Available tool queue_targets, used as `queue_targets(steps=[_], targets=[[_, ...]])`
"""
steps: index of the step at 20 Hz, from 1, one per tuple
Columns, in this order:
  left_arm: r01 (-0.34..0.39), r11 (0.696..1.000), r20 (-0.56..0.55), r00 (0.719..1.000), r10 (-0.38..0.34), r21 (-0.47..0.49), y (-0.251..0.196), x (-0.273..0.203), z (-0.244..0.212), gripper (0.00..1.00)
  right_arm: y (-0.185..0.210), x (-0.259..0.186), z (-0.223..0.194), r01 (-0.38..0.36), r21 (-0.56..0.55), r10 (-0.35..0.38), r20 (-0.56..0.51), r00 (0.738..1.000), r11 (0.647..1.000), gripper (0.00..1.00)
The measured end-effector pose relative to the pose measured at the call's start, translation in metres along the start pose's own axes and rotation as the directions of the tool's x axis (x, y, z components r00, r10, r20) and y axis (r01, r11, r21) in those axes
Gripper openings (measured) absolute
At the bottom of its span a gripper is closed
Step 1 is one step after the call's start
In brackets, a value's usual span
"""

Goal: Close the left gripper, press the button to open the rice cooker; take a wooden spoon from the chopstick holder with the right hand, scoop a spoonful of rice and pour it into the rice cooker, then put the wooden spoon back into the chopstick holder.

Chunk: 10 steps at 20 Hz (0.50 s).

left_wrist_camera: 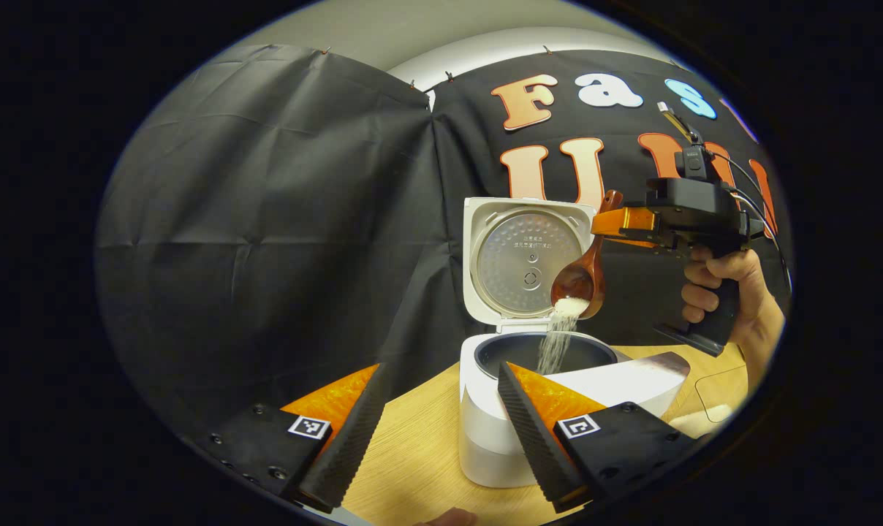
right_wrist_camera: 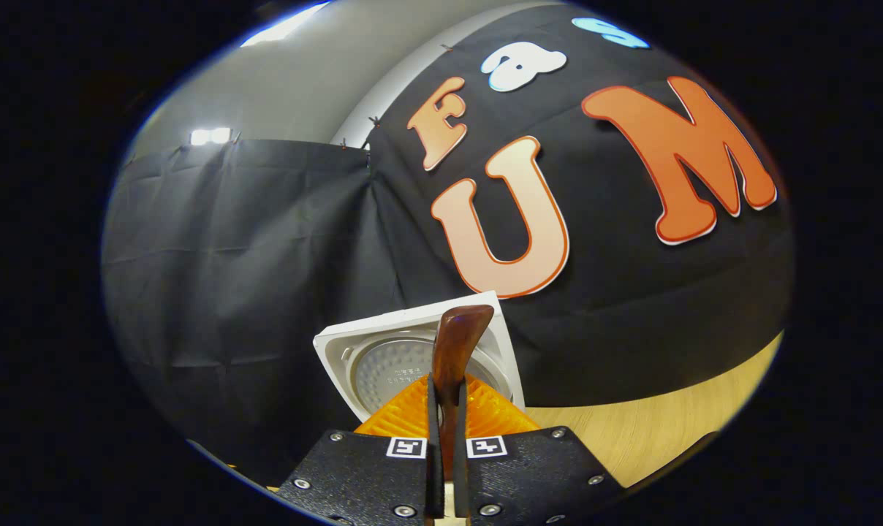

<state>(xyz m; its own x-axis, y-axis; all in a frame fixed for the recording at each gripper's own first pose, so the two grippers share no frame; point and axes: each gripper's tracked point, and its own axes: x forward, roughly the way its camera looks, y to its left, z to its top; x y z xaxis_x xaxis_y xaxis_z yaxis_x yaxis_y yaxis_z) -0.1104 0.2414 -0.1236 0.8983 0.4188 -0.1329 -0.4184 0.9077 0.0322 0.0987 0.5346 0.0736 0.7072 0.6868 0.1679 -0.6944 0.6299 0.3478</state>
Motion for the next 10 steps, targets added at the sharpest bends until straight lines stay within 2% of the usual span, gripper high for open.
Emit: queue_targets(steps=[5, 10], targets=[[-0.006, 1.0, -0.002, 1.0, 0.006, -0.001, 0.0006, -0.0035, -0.0014, 0.95, 0.0042, -0.0017, 0.0029, -0.061, -0.112, 0.062, 0.009, 0.998, 0.992, 0.05], [0.001, 1.0, 0.006, 1.0, -0.001, 0.002, -0.0056, -0.0027, 0.003, 0.96, 0.0064, -0.0004, 0.0095, -0.115, -0.219, 0.124, 0.027, 0.992, 0.969, 0.05]])
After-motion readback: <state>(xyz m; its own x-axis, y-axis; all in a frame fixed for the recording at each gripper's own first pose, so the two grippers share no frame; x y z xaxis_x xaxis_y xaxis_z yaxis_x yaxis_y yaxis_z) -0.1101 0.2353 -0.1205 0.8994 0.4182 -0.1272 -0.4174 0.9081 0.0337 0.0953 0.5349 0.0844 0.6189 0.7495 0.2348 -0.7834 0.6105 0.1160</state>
